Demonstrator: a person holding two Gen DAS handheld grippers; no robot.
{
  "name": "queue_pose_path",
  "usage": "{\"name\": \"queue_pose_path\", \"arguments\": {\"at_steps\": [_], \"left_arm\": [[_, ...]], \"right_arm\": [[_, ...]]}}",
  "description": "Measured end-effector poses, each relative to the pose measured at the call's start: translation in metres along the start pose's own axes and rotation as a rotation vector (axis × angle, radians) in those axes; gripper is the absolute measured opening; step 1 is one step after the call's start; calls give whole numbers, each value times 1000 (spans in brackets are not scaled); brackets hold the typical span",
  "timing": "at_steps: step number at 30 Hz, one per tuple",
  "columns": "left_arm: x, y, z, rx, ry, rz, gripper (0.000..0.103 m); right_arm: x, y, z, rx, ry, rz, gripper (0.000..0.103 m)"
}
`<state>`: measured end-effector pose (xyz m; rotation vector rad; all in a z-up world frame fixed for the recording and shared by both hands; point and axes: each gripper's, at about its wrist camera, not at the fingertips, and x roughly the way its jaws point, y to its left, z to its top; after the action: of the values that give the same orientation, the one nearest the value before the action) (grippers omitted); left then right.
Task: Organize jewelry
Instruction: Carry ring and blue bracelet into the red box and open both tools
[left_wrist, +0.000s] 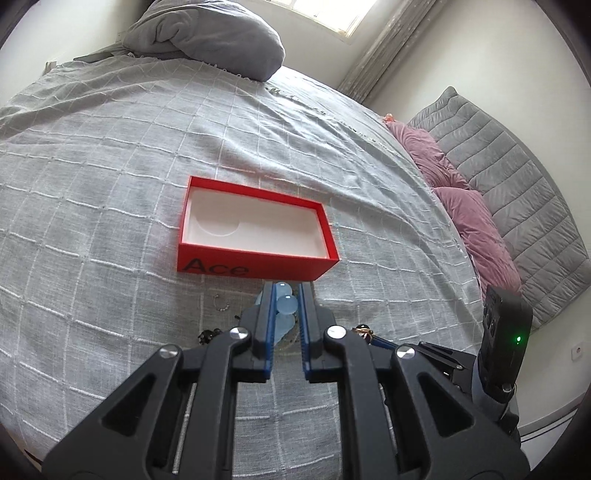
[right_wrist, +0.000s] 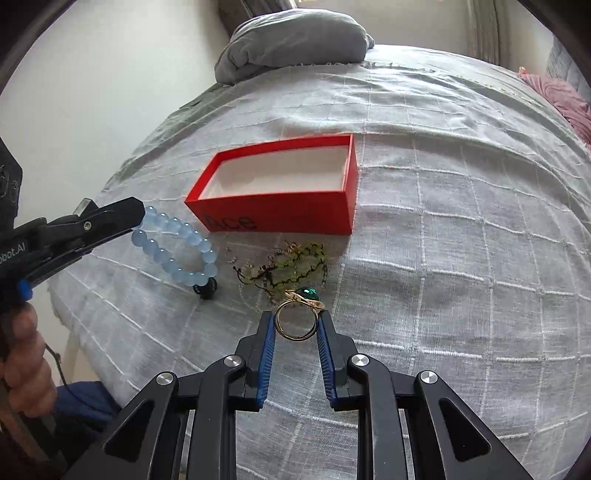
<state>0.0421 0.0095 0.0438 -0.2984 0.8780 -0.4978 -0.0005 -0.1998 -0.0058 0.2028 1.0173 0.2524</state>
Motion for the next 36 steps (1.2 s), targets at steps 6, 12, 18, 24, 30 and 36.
{"name": "queue_pose_path", "arguments": {"at_steps": [6,12,18,24,30,36], "left_arm": [[15,-10,26,40,-10,15,13],[28,-5,50,7,-41,2,13],[52,5,62,-18,-35,-1,13],[73,8,66,-6,-4,32,13],[78,21,68,-50,29,101,24],[62,32,67,-78,8,140,34]], "right_arm": [[1,-4,31,20,-33,12,23],[11,-13,64,57,-48,35,23],[29,-10,93,53,-62,15,23],[55,-14,105,42,-40,-21,23],[51,-16,107,34,-64,-21,50],[23,-25,106,68,-108,-14,54]]}}
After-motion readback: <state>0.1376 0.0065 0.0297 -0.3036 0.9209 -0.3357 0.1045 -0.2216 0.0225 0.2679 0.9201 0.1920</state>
